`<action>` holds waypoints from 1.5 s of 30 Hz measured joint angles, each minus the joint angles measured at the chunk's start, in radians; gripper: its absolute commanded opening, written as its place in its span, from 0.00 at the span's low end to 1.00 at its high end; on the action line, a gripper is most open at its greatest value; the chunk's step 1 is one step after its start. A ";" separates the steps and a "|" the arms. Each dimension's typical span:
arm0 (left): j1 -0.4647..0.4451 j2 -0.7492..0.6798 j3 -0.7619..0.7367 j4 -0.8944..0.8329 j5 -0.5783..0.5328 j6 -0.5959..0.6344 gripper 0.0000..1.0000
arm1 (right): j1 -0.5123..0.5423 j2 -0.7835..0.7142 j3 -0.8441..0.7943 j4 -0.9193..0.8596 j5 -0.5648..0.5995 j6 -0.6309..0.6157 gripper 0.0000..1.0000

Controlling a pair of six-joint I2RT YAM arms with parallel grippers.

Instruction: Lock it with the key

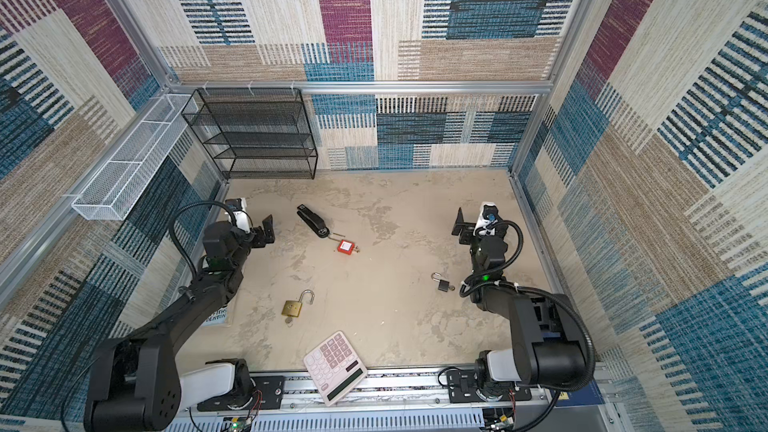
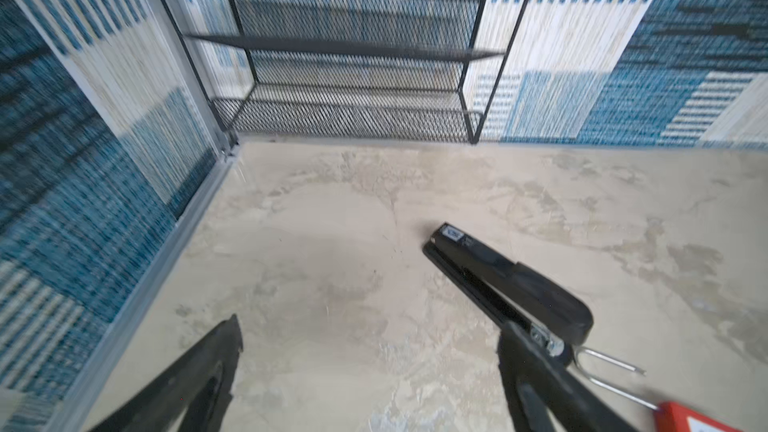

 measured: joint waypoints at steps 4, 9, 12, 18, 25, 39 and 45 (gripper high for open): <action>-0.069 -0.058 0.144 -0.320 -0.022 -0.039 0.94 | 0.004 -0.075 0.094 -0.188 -0.021 0.063 0.99; -0.206 -0.069 0.243 -0.689 -0.068 -0.131 0.93 | 0.016 -0.114 0.200 -0.422 -0.116 0.161 0.99; -0.291 -0.064 0.248 -0.869 -0.086 -0.194 0.92 | 0.051 -0.129 0.207 -0.542 -0.190 0.210 0.99; -0.366 -0.045 0.189 -1.069 -0.083 -0.319 0.91 | 0.104 -0.116 0.219 -0.683 -0.278 0.245 0.99; -0.392 0.021 0.109 -1.120 -0.028 -0.448 0.91 | 0.107 -0.089 0.245 -0.727 -0.352 0.252 0.99; -0.401 0.092 0.031 -1.082 0.008 -0.566 0.87 | 0.107 -0.042 0.254 -0.735 -0.401 0.255 0.99; -0.401 0.119 0.021 -1.064 0.014 -0.571 0.83 | 0.107 -0.022 0.255 -0.737 -0.409 0.255 0.99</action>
